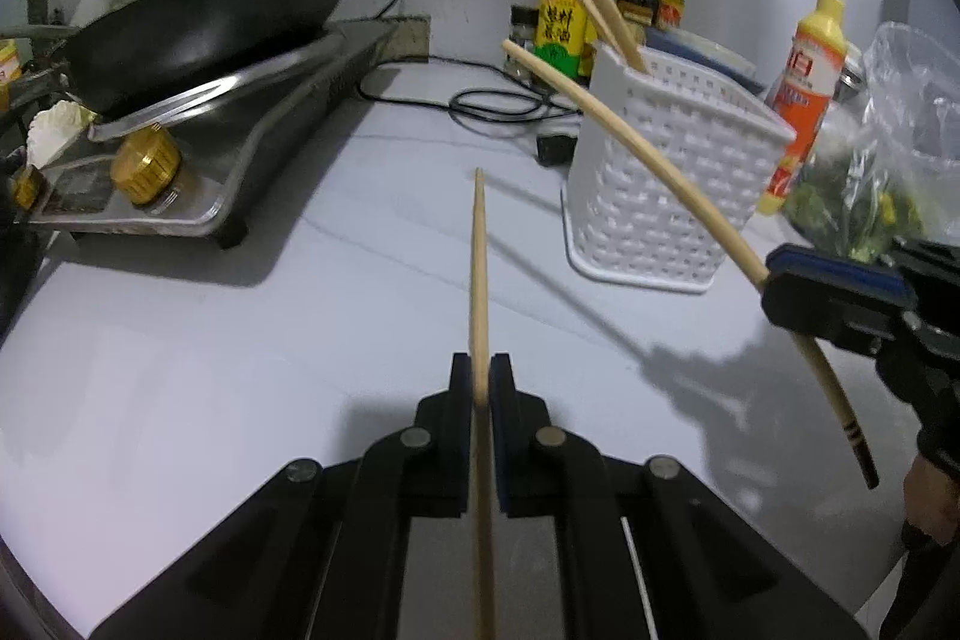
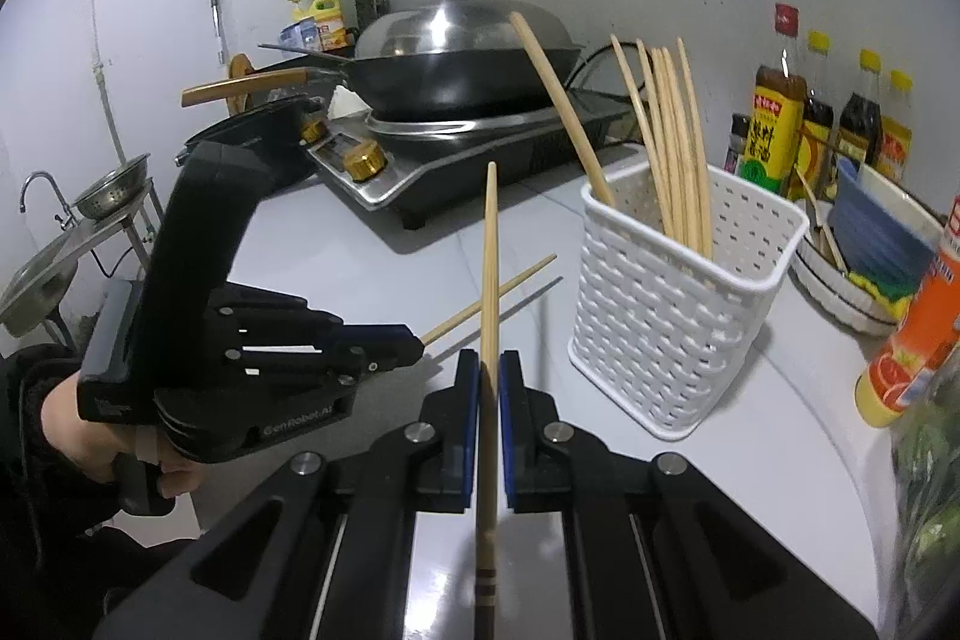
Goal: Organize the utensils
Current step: 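Carry both chopsticks over the white holder with both tools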
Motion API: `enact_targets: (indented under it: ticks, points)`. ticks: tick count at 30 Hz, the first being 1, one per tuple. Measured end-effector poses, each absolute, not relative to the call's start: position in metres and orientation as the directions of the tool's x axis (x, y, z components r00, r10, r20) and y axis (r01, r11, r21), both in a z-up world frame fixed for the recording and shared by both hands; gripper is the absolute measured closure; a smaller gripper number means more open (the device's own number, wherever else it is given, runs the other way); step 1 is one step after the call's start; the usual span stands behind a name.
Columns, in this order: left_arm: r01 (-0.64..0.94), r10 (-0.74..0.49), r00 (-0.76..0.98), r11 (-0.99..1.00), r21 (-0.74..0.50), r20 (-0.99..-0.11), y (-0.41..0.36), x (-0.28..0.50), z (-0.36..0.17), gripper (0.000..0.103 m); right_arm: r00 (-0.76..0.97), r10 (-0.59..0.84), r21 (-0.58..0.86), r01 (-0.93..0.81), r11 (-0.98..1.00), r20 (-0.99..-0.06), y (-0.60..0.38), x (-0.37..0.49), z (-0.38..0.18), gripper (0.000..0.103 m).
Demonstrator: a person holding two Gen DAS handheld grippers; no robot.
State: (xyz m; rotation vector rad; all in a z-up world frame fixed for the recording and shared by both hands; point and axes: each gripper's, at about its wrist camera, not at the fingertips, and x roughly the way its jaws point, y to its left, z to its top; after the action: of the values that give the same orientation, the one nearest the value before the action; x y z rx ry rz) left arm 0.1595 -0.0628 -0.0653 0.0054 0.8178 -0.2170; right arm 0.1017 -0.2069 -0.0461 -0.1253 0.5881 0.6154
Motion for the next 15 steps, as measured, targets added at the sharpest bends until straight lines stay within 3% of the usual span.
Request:
enact_targets:
  ticks: [15]
  points:
    - [0.183,-0.208,0.755,0.978,-0.105,-0.622,-0.038,0.142,-0.011,0.098,0.681,0.57,0.1,-0.598,0.795,-0.46,-0.222,0.102,0.007,0.097]
